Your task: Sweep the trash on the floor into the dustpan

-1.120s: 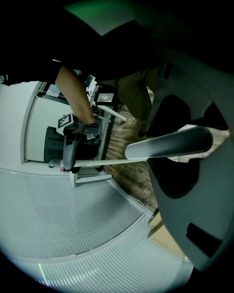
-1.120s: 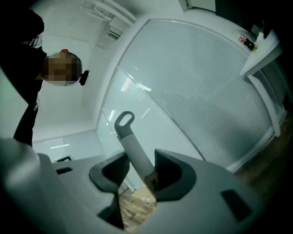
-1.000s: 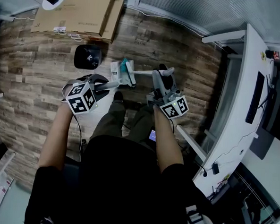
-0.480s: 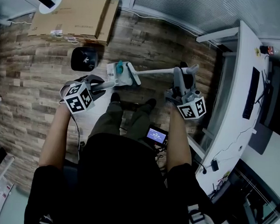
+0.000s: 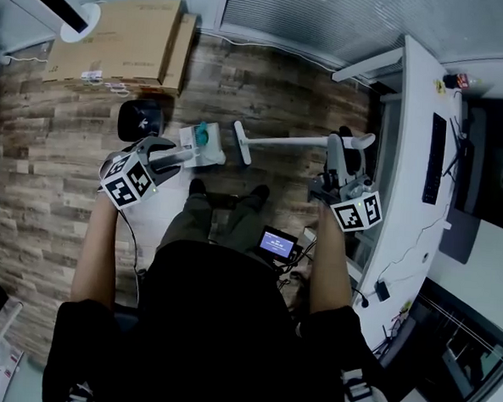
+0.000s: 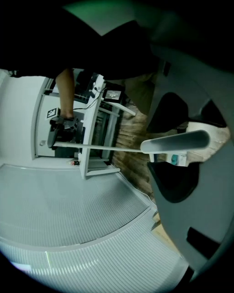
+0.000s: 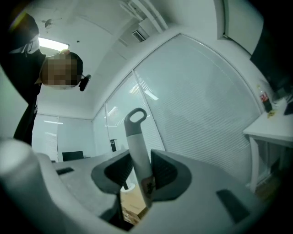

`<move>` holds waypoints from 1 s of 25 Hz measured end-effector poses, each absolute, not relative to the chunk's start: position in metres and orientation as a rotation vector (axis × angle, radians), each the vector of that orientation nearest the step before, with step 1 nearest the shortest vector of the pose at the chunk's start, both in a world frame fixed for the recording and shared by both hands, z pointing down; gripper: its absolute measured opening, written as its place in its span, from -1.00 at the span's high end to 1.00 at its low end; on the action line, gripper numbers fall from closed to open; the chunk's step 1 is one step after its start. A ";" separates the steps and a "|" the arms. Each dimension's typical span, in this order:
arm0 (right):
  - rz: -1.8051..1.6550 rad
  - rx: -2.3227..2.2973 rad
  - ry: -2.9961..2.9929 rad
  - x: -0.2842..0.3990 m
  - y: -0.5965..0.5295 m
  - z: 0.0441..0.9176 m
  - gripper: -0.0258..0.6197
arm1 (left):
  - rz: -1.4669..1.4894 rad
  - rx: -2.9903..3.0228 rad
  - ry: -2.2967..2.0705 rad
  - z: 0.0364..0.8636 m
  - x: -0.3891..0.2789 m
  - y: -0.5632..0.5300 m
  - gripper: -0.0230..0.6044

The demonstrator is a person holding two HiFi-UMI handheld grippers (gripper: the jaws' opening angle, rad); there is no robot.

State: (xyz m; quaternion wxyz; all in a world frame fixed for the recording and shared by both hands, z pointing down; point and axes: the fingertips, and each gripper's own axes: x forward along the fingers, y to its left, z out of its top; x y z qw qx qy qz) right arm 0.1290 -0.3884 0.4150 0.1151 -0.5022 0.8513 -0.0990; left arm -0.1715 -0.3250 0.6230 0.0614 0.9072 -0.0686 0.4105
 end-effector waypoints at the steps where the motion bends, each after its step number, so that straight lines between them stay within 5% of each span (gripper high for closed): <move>1: -0.285 -1.492 2.495 0.131 -0.384 0.409 0.53 | 1.174 2.763 -0.240 0.609 -0.171 -0.328 0.32; 10: -0.102 -1.540 2.535 0.134 -0.337 0.332 0.56 | 0.111 2.854 -0.541 0.438 -0.160 -0.361 0.54; 25: 0.086 -1.732 2.559 0.160 -0.237 0.297 0.63 | -0.338 2.829 -1.441 0.295 -0.161 -0.306 0.93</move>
